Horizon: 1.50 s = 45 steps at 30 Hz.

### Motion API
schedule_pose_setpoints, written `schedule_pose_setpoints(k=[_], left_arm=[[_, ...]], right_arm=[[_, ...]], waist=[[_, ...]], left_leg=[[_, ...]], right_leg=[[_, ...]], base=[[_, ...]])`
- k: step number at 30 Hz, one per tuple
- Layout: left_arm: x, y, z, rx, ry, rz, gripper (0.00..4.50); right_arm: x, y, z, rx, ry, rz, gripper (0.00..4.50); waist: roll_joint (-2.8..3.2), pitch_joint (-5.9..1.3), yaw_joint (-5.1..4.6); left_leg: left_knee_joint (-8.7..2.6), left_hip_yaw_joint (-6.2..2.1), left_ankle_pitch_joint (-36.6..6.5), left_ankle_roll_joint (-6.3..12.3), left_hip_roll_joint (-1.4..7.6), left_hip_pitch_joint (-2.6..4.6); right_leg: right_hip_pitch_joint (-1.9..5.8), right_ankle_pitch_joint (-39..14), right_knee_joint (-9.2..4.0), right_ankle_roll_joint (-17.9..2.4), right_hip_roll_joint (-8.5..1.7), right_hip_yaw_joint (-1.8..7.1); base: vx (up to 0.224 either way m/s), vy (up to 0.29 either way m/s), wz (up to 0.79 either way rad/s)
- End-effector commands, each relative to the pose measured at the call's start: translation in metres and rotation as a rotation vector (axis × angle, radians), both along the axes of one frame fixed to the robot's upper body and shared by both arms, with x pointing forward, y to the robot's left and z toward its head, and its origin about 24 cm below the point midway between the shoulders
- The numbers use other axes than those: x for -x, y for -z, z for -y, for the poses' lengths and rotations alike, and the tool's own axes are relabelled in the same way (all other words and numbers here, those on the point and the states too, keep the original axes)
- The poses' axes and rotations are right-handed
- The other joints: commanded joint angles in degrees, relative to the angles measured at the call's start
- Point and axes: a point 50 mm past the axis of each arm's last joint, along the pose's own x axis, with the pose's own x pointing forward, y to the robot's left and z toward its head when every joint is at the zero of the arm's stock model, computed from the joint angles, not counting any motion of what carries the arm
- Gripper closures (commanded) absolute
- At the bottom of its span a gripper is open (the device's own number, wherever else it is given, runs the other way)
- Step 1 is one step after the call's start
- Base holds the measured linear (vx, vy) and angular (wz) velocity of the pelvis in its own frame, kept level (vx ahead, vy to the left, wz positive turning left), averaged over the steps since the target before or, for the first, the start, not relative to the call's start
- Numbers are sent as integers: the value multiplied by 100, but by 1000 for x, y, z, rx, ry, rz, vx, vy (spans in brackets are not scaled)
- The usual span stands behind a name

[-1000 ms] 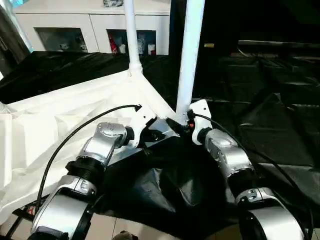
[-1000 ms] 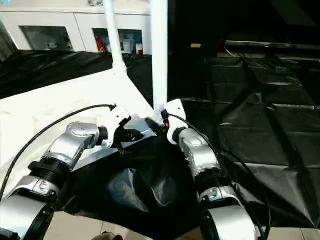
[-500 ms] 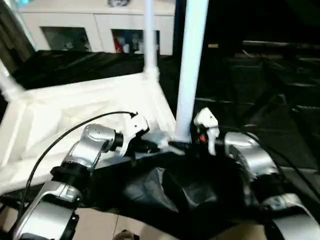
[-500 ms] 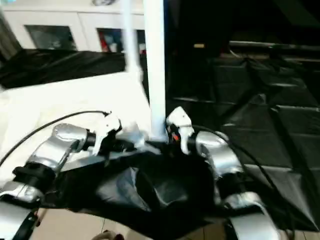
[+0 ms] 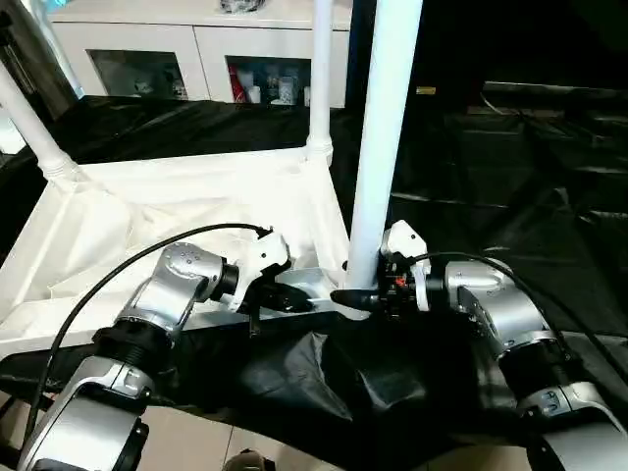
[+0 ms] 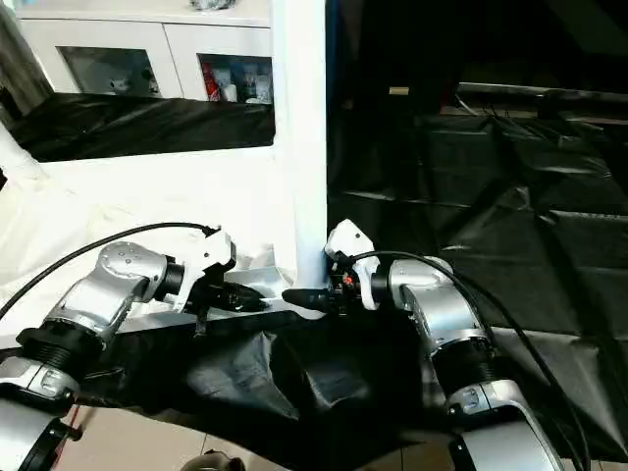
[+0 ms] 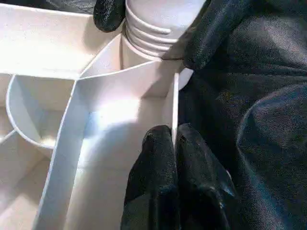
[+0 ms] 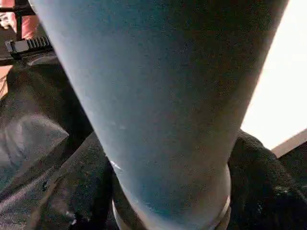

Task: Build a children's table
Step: Rotate leg to tighten

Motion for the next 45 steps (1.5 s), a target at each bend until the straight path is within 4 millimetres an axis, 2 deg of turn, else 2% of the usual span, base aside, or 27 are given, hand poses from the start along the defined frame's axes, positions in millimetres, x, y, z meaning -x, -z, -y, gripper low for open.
schedule_pose_setpoints(k=[1, 2, 3, 4, 5, 6, 8, 9, 11, 14, 16, 17, 18, 21, 26, 29, 32, 33, 37, 41, 45], left_arm=[[-11, -15, 18, 77, -64, 75, 450], [-15, -16, 21, 79, -102, 96, 450], [-15, -16, 21, 79, -102, 96, 450], [-19, -17, 24, 79, -145, 118, 450], [-25, -18, 28, 84, -216, 134, 450], [-29, -19, 31, 91, -256, 134, 450], [-33, -21, 37, 105, -320, 126, 450], [-38, -23, 43, 114, -370, 131, 450], [-40, -25, 49, 127, -396, 130, 450], [-41, -26, 53, 131, -413, 139, 450], [-39, -26, 57, 144, -386, 137, 450], [-37, -25, 59, 149, -361, 134, 450], [-37, -25, 59, 145, -358, 133, 450], [-35, -23, 55, 126, -326, 137, 450], [-30, -20, 48, 110, -266, 131, 450], [-25, -18, 39, 88, -197, 117, 450], [-17, -16, 31, 75, -99, 116, 450], [-15, -15, 29, 75, -76, 112, 450], [-8, -14, 23, 71, 17, 75, 450], [-4, -14, 16, 53, 67, 58, 450], [-2, -14, 13, 47, 84, 51, 450]], right_arm=[[10, 9, -37, -54, -54, -36, 176], [8, 12, -41, -59, 0, -36, 177], [8, 12, -41, -59, 0, -36, 178], [5, 14, -47, -68, 77, -37, 178], [-2, 17, -55, -84, 208, -51, 178], [-5, 19, -59, -89, 272, -58, 178], [-10, 21, -65, -93, 388, -72, 178], [-15, 22, -70, -99, 483, -91, 178], [-18, 23, -75, -96, 542, -96, 178], [-18, 22, -82, -97, 539, -94, 178], [-16, 18, -89, -105, 471, -52, 178], [-14, 16, -93, -120, 423, -38, 122], [-14, 15, -93, -128, 412, -43, 108], [-14, 12, -88, -110, 355, 2, 96], [-9, 8, -76, -104, 204, 34, 96], [-3, 5, -60, -76, 50, 61, 96], [0, 4, -46, -42, -27, 56, 96], [1, 4, -42, -37, -49, 53, 96], [5, 1, -30, -12, -131, 44, 96], [9, 1, -23, 11, -181, 27, 96], [10, 0, -22, 11, -197, 23, 129]], waist=[[-32, -404, -20], [-60, -397, -33], [-47, -391, -43], [-48, -387, -45], [-59, -373, -84], [-45, -372, -104], [-58, -373, -148], [-52, -374, -161], [-50, -386, -179], [-47, -412, -167], [-45, -423, -155], [-36, -426, -154], [-31, -428, -149], [-15, -410, -152], [-33, -412, -136], [-37, -425, -115], [-44, -419, -117], [-26, -411, -117], [-21, -397, -107], [-29, -410, -63], [-36, -414, -36]], left_leg=[[-390, -63, -1191, 213, 146, 117], [-398, -63, -1257, 168, 141, 125], [-405, -69, -1334, 118, 134, 130], [-412, -74, -1381, 99, 137, 132], [-431, -76, -1469, 7, 132, 147], [-437, -81, -1511, -38, 128, 153], [-443, -85, -1565, -129, 117, 168], [-448, -101, -1557, -125, 117, 153], [-441, -92, -1524, -118, 113, 160], [-416, -83, -1205, 11, 105, 125], [-397, -75, -1049, 111, 95, 107], [-388, -71, -989, 154, 95, 104], [-386, -70, -959, 198, 93, 107], [-398, -71, -1140, 218, 101, 111], [-394, -73, -1154, 232, 111, 103], [-364, -58, -1001, 367, 120, 91], [-362, -58, -1030, 417, 123, 81], [-368, -55, -1120, 401, 134, 94], [-394, -64, -1333, 298, 152, 123], [-385, -57, -1244, 308, 154, 123], [-380, -57, -1153, 316, 151, 116]], right_leg=[[260, -646, -358, -1436, -292, 215], [256, -790, -376, -1403, -295, 214], [249, -982, -394, -1362, -309, 219], [252, -1088, -406, -1328, -310, 219], [220, -1310, -432, -1258, -308, 232], [211, -1398, -432, -1249, -312, 233], [206, -1578, -451, -1182, -319, 236], [222, -1617, -465, -1148, -323, 227], [212, -1548, -469, -1122, -311, 228], [243, -888, -414, -1194, -288, 224], [263, -554, -382, -1251, -283, 220], [266, -405, -369, -1286, -278, 217], [276, -313, -361, -1324, -280, 215], [279, -510, -388, -1345, -290, 212], [305, -511, -380, -1353, -282, 206], [305, -220, -345, -1418, -274, 204], [309, -289, -352, -1451, -272, 195], [291, -418, -362, -1454, -279, 199], [269, -747, -391, -1449, -282, 206], [265, -528, -352, -1513, -279, 209], [266, -513, -346, -1500, -292, 213]], base=[[0, 0, 0], [0, 0, 0], [0, 0, 0], [0, 0, 0], [0, 0, 0], [0, 0, 0], [0, 0, 0], [0, 0, 0], [0, 0, 0], [0, 0, 0], [0, 0, 0], [0, 0, 0], [0, 0, 0], [0, 0, 0], [0, 0, 0], [0, 0, 0], [0, 0, 0], [0, 0, 0], [0, 0, 0], [0, 0, 0], [0, 0, 0]])
